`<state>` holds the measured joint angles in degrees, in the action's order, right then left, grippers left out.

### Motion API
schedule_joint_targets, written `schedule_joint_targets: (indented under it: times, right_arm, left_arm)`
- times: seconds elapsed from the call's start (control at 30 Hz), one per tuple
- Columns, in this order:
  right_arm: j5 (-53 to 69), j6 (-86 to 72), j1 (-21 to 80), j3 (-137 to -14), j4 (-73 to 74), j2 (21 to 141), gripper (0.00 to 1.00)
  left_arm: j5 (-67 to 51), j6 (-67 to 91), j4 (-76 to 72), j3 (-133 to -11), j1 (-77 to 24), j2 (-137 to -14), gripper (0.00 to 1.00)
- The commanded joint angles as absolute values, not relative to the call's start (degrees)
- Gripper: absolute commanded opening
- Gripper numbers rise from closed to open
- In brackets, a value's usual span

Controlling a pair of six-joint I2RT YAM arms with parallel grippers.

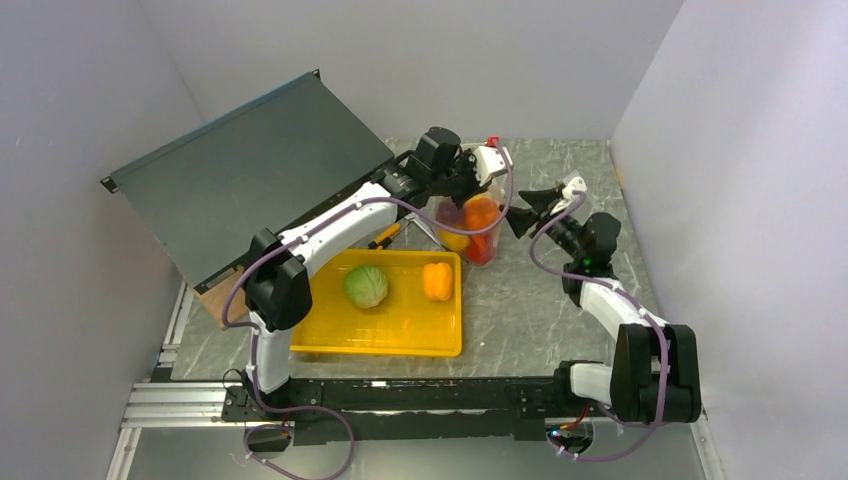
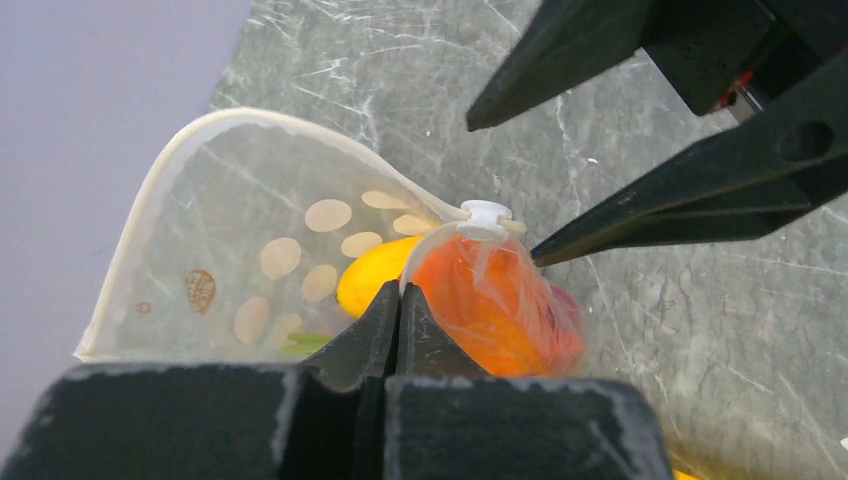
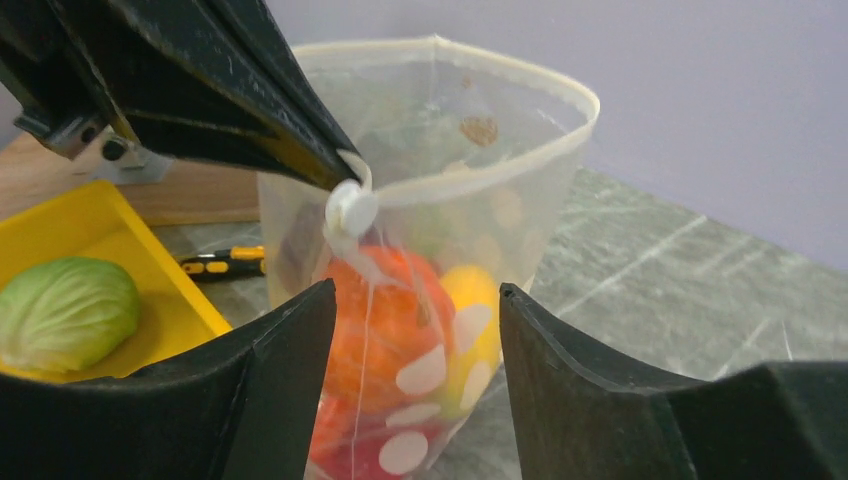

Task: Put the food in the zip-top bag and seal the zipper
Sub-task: Zip the zipper food storage bag at the center of the board.

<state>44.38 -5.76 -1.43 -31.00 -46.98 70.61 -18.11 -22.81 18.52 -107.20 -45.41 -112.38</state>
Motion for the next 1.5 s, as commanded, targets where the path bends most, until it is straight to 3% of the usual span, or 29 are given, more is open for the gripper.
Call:
schedule_joint_targets:
  times: [0.0,0.17,0.37,0.53,0.73,1.0,1.07,1.13,1.17,1.23,1.33,1.47]
  right_arm:
    - [37.58,-11.92,-1.09,-23.98,-62.64,68.48,0.65]
    - [32.68,-16.02,3.27,-21.93,-64.86,67.36,0.7]
    - [15.66,-12.09,13.02,-20.98,-64.31,67.71,0.75]
    - [5.61,-11.51,15.3,-21.06,-67.6,70.89,0.72]
    - [2.16,-7.58,15.48,-19.97,-71.85,73.81,0.68]
    - [6.79,-9.02,15.46,-21.28,-76.76,78.23,0.64]
    - [7.68,-8.66,15.43,-22.86,-75.92,79.44,0.56]
    - [8.44,-7.56,15.44,-23.91,-76.23,80.57,0.23]
    - [8.12,-7.15,15.31,-23.87,-76.65,80.82,0.12]
    - [11.0,-5.85,14.22,-23.92,-77.2,80.7,0.0]
    - [21.26,-7.98,10.56,-25.49,-75.29,80.0,0.0]
    - [34.73,-10.34,7.44,-29.37,-70.1,79.36,0.0]
  left_arm:
    - [-20.37,-16.98,7.89,-104.9,-45.07,-109.07,0.0]
    - [-23.59,-14.69,7.6,-106.27,-45.22,-110.08,0.0]
    - [-23.61,-16.08,9.13,-105.62,-45.96,-109.49,0.0]
    - [-23.99,-16.55,9.71,-104.12,-46.02,-108.11,0.0]
    - [-24.26,-17.77,11.28,-103.65,-46.11,-107.56,0.0]
    - [-25.18,-17.75,11.04,-103.59,-46.11,-107.9,0.0]
    - [-25.42,-17.83,11.24,-103.47,-46.14,-107.84,0.0]
    - [-24.89,-18.35,11.82,-103.44,-46.09,-107.55,0.0]
    - [-23.98,-18.59,12.42,-103.63,-46.01,-107.39,0.0]
    - [-22.64,-19.16,14.2,-104.45,-45.64,-106.86,0.06]
    - [-21.6,-19.16,16.74,-105.94,-43.96,-105.51,0.23]
    - [-21.8,-19.72,16.04,-105.17,-42.86,-102.66,0.39]
